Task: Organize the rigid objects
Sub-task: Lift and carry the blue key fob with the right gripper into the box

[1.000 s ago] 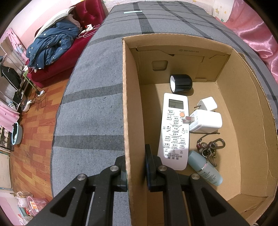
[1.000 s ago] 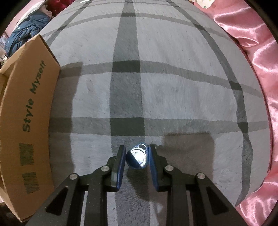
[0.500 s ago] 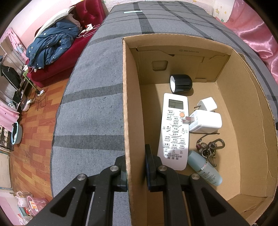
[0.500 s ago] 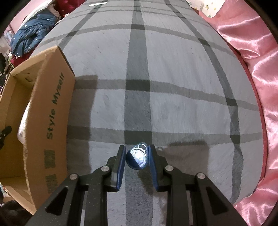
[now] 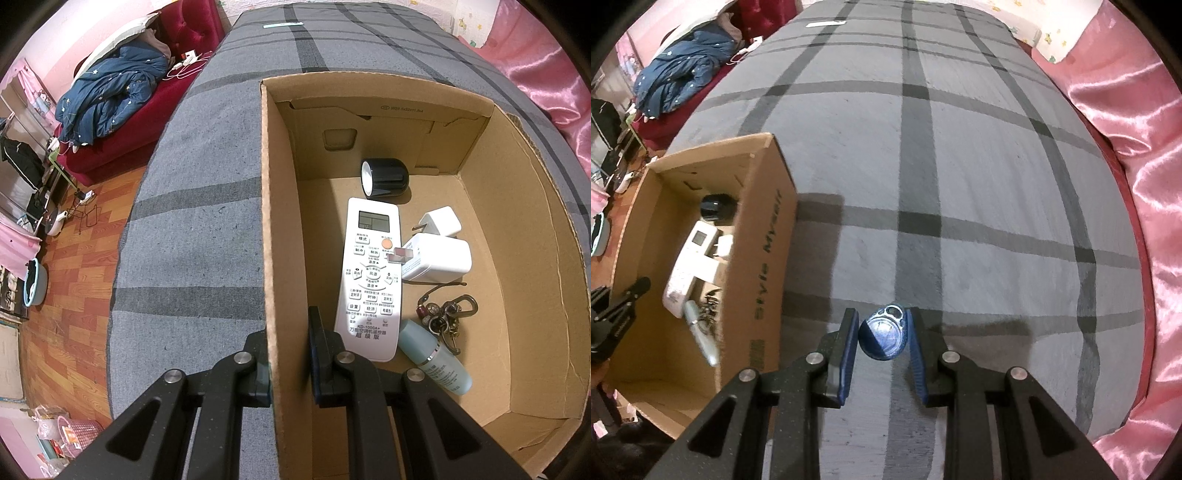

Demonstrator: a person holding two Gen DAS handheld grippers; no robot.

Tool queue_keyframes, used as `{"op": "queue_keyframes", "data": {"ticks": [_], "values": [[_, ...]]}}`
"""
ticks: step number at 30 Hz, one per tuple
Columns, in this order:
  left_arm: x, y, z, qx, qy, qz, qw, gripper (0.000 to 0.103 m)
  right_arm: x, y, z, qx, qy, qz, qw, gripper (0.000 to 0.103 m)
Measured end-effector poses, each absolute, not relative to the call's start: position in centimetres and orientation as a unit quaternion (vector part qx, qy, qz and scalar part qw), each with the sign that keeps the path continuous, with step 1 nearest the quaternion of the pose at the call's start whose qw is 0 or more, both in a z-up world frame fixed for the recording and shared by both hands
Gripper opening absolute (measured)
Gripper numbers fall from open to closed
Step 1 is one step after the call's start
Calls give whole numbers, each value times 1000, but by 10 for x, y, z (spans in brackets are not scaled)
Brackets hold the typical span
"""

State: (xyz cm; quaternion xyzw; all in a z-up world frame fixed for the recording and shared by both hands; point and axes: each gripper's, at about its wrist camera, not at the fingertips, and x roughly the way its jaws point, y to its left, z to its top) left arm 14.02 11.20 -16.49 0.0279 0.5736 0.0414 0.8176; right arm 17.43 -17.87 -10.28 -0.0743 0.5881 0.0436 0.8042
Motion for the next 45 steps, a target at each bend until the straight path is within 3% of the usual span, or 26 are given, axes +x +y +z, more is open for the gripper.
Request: {"op": "queue_keyframes", "data": {"ticks": [26,45], "values": [[140,112,-165,28,574,41,818,14,167,-72,-83,-113,566,121,807,27],[140,112,-165,28,574,41,818,14,160,-18,-129,-118,585,149,789,27]]}}
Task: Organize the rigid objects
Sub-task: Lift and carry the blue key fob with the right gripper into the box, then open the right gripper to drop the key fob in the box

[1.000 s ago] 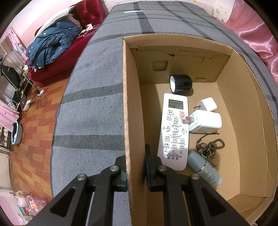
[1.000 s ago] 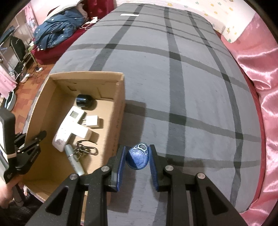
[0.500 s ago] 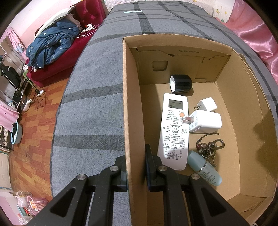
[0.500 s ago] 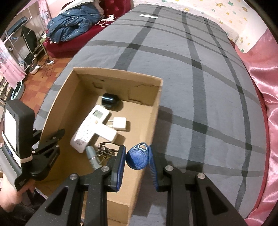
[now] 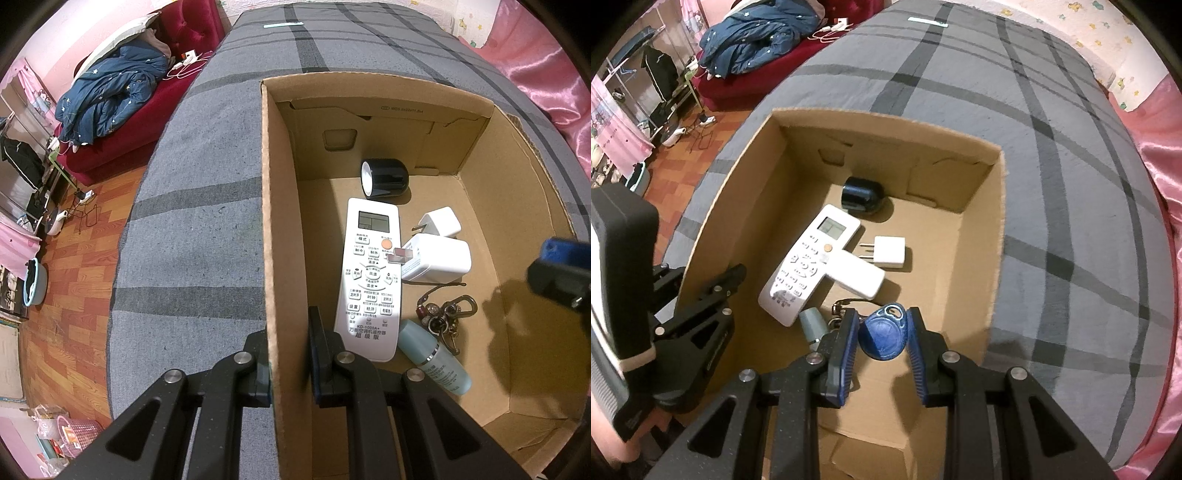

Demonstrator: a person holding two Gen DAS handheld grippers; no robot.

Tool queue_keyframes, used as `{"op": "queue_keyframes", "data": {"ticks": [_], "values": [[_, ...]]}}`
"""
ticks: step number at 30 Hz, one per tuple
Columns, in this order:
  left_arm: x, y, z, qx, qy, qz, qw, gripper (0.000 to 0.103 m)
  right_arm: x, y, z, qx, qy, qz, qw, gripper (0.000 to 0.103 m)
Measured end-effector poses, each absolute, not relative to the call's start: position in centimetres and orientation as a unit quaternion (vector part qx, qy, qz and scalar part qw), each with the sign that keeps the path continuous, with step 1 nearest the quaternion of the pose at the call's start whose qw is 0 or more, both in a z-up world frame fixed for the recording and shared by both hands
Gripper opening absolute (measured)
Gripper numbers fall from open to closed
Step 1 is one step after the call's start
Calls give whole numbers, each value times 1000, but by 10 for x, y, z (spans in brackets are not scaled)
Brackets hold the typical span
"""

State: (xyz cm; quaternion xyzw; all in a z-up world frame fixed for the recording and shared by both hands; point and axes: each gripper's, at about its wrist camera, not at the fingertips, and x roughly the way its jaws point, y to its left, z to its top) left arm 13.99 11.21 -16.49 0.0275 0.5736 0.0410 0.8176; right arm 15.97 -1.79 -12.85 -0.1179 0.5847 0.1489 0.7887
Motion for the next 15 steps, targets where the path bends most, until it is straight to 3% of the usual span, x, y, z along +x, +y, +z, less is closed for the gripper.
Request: {"op": "queue_keyframes", "data": {"ticks": [15], "values": [[139,112,-165,26,574,41,818,14,162,-1,-178,-101,612,138,772,28]]}}
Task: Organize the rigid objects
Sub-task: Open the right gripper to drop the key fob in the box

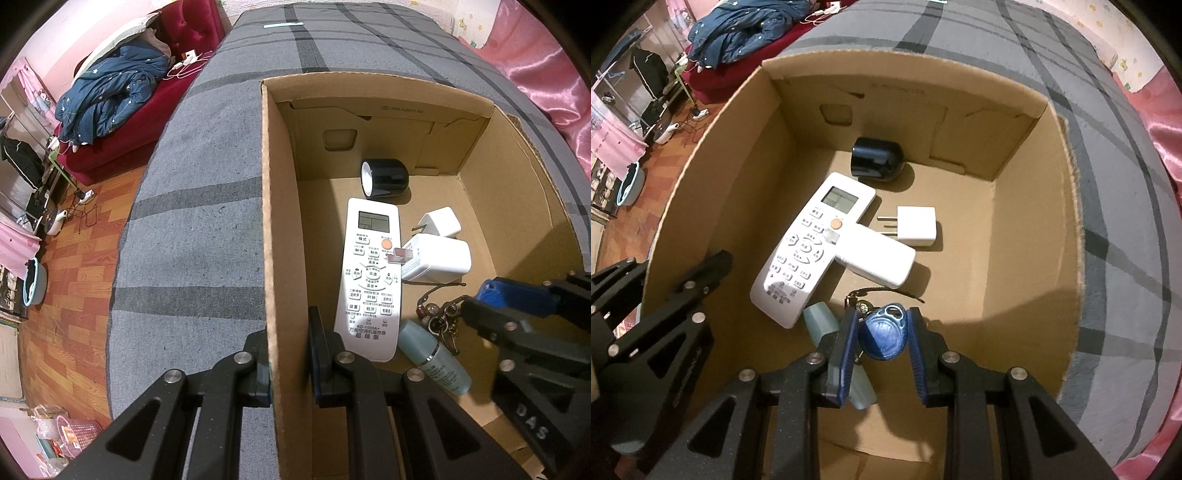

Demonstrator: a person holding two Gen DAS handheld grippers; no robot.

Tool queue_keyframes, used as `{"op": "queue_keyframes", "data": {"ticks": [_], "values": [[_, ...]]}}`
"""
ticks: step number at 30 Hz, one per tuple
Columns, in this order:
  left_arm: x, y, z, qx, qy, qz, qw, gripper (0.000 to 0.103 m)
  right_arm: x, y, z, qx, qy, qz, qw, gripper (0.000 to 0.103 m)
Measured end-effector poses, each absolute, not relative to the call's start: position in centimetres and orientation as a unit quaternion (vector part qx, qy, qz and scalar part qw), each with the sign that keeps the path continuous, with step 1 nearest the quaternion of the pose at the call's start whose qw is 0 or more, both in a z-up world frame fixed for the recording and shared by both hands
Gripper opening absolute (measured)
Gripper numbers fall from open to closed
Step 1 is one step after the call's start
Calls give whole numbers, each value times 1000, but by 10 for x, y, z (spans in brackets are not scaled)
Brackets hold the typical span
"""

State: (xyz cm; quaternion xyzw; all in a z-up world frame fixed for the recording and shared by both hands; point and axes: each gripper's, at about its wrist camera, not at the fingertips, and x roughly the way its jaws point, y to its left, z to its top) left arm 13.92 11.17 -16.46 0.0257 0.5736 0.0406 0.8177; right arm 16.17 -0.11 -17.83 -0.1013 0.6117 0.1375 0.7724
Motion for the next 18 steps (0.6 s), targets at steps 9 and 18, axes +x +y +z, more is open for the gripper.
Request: {"op": "queue_keyframes", "data": {"ticks": [9,18], "values": [[139,112,-165,26,574,41,817,14,163,0,-186,-98,615,137,770,28],[139,112,-165,26,574,41,817,14,161,-1,-177,-93,610,141,774,44]]}}
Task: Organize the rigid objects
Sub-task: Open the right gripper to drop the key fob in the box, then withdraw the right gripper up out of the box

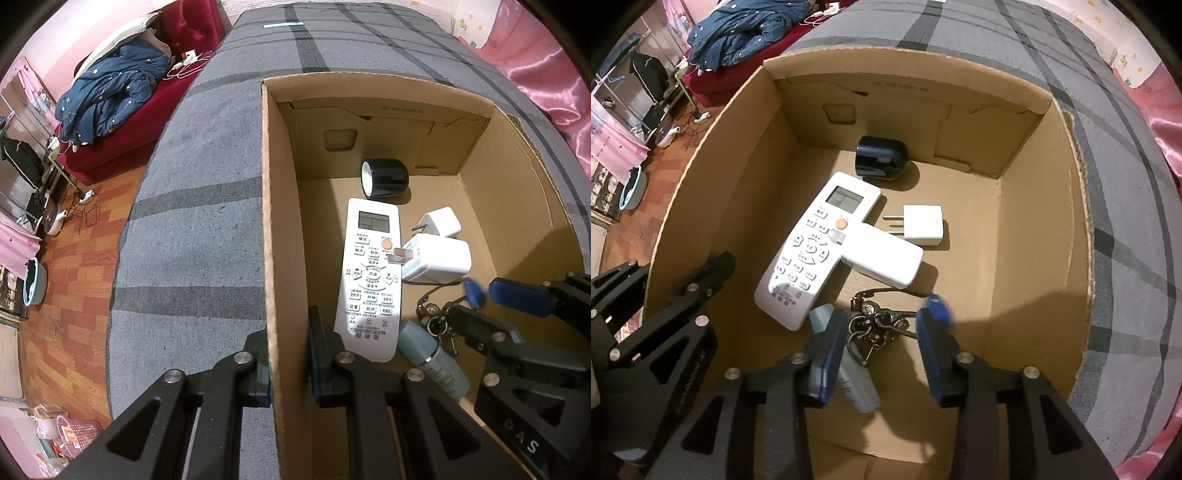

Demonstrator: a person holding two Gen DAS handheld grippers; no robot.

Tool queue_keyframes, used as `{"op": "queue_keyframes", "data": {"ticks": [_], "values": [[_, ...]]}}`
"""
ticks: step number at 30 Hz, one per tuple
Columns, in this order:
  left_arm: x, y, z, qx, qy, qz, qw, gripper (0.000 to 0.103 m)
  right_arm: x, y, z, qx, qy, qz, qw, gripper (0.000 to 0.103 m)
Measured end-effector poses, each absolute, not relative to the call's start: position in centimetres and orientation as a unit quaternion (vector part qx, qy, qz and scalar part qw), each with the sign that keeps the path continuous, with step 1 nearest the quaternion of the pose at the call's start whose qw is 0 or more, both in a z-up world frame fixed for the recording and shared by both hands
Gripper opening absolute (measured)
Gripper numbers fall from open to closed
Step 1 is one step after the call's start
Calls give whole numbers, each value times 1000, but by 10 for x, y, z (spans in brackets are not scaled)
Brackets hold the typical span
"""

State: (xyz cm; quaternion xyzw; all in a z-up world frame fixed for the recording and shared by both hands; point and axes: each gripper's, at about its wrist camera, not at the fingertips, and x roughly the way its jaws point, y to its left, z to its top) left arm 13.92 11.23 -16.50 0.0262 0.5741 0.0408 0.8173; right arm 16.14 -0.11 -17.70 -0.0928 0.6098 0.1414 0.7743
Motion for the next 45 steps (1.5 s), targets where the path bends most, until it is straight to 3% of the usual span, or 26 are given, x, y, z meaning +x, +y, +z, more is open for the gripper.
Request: {"op": "queue_keyframes", "data": {"ticks": [10,22,28,33,45], "values": [[140,112,-164,27,575,41,817,14,154,-8,-150,-88,593,137,789,49],[140,112,-164,28,574,41,817,14,146,-48,-111,-81,576,109,806,68],[140,112,-163,28,574,41,817,14,144,-73,-102,-70,572,97,811,81],[140,112,-163,28,574,41,817,14,142,-89,-98,-56,568,95,816,103],[140,112,-163,33,576,45,815,15,133,-99,-102,-47,563,100,819,103]]}}
